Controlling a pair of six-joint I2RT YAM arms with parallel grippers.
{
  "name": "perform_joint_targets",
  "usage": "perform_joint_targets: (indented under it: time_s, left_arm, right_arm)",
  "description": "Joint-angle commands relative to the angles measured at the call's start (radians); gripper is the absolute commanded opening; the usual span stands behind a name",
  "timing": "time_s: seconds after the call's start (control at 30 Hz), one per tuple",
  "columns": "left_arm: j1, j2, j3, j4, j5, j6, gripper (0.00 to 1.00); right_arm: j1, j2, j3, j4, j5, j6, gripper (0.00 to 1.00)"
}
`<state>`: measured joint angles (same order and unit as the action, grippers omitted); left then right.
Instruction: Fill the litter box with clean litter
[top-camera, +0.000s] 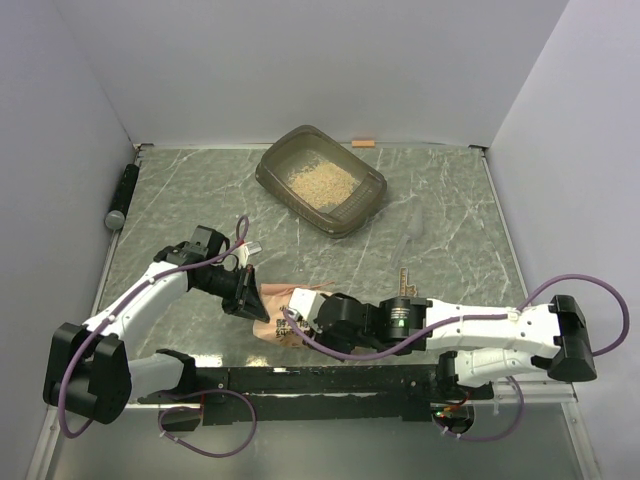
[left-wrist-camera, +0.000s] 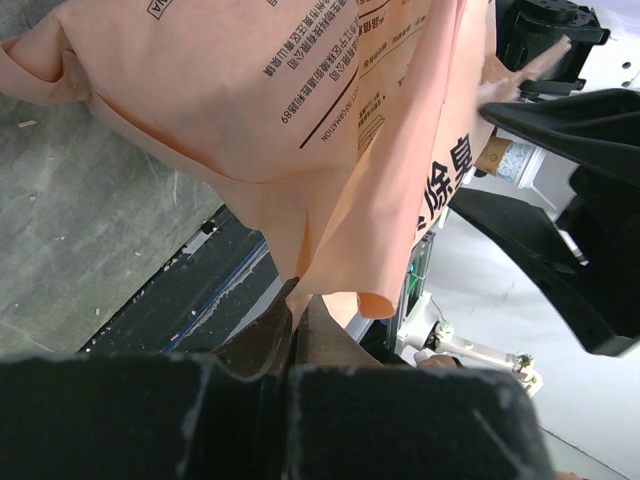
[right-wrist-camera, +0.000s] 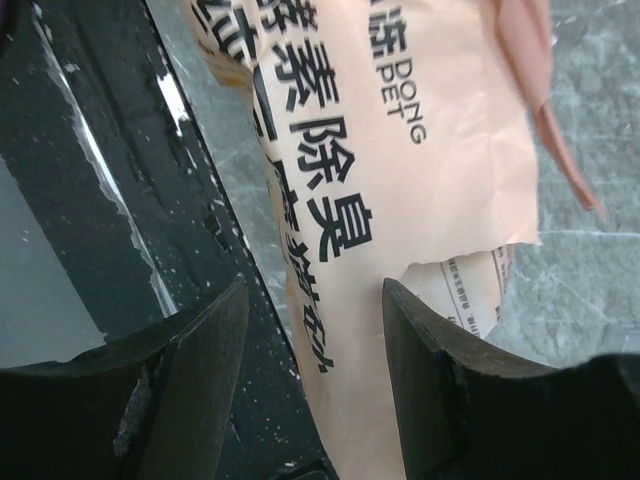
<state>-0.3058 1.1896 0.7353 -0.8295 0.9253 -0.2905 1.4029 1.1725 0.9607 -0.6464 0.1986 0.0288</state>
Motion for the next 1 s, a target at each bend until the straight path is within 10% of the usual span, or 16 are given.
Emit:
perform_joint_targets:
  time_s: [0.0,0.47,0.6,0.97]
  left_arm:
    - [-0.003,0.008,0.035,0.000,-0.034,0.008,0.01]
    - [-0.004,0.031,0.058,0.006,-0.029,0.010,0.01]
    - [-0.001,0.033,0.099,0.023,-0.025,0.020,0.01]
    - [-0.004,-0.135,0.342,0.139,-0.072,0.151,0.16]
  right_arm:
    - [0.008,0.013,-0.034,0.043,0.007,0.008,0.63]
    - [0.002,0.022,-0.119,0.084,-0.019,0.068,0.49]
    - [-0.008,0.044,-0.094,0.068,-0.010,0.071,0.00]
    - [-0.194,0.018,-0.019,-0.048,-0.151,0.036,0.00]
